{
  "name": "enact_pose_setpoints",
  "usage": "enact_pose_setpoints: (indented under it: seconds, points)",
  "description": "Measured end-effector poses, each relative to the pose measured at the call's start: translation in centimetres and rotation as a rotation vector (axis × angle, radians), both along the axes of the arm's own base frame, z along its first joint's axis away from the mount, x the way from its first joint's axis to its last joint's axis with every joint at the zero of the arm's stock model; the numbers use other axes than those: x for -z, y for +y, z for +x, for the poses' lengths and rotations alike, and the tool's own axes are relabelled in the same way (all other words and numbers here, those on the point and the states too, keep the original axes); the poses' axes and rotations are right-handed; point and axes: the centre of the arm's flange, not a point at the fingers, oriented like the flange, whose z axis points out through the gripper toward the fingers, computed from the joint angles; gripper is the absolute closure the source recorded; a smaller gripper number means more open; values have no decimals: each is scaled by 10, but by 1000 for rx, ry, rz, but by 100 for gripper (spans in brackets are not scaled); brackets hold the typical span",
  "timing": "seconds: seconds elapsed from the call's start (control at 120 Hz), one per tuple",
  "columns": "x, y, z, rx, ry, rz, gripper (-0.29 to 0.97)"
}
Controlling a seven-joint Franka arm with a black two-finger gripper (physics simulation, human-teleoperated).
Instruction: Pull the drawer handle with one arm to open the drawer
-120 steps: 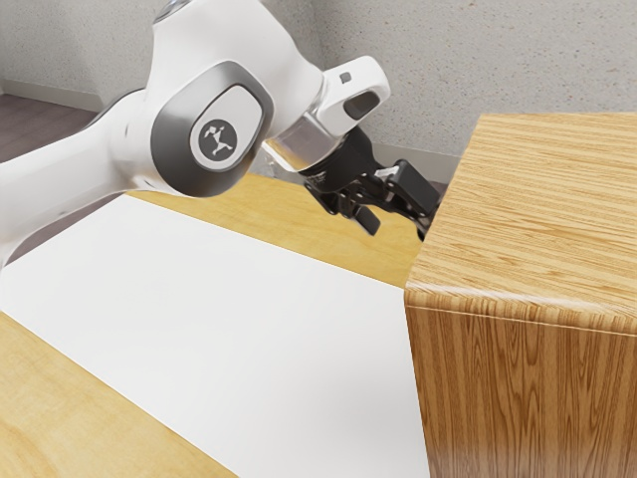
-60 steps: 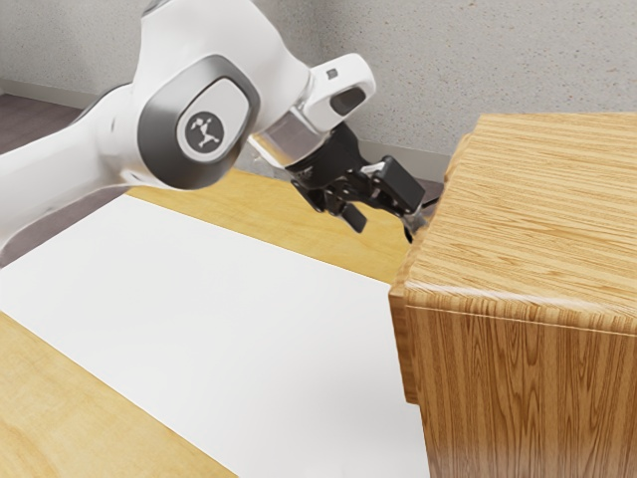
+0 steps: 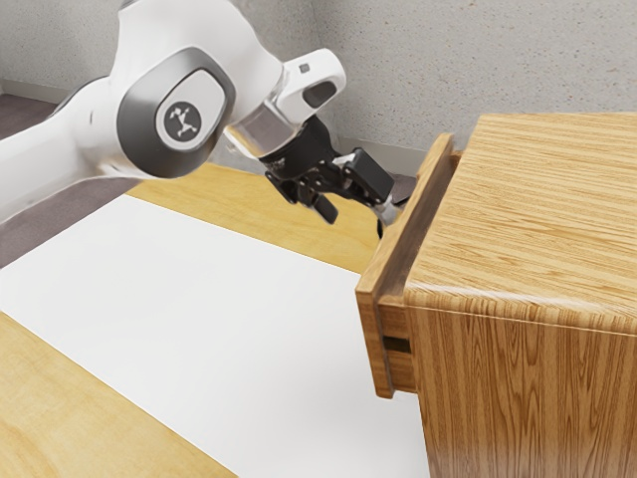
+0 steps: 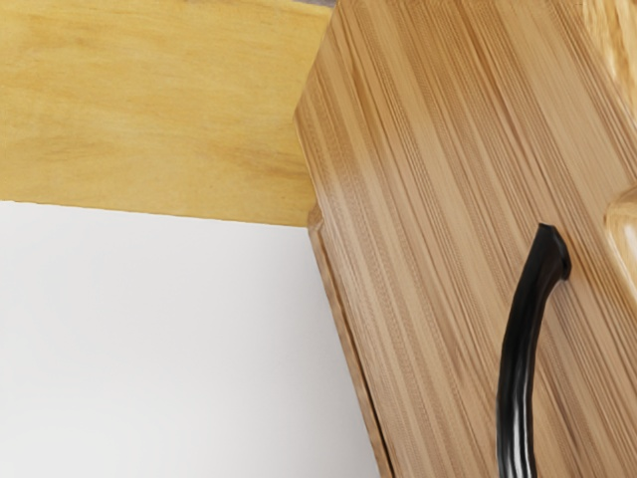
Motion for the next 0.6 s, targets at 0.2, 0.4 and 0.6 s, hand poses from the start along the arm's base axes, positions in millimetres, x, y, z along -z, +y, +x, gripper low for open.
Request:
enact_pose_setpoints:
  seconds: [0.2,0.4,0.6]
  points:
    - [-3,26,-2,-39,2,8,0]
    - [-15,43,-16,-61,-12,16,0]
    - [-22,40,-27,-48,-20,17,0]
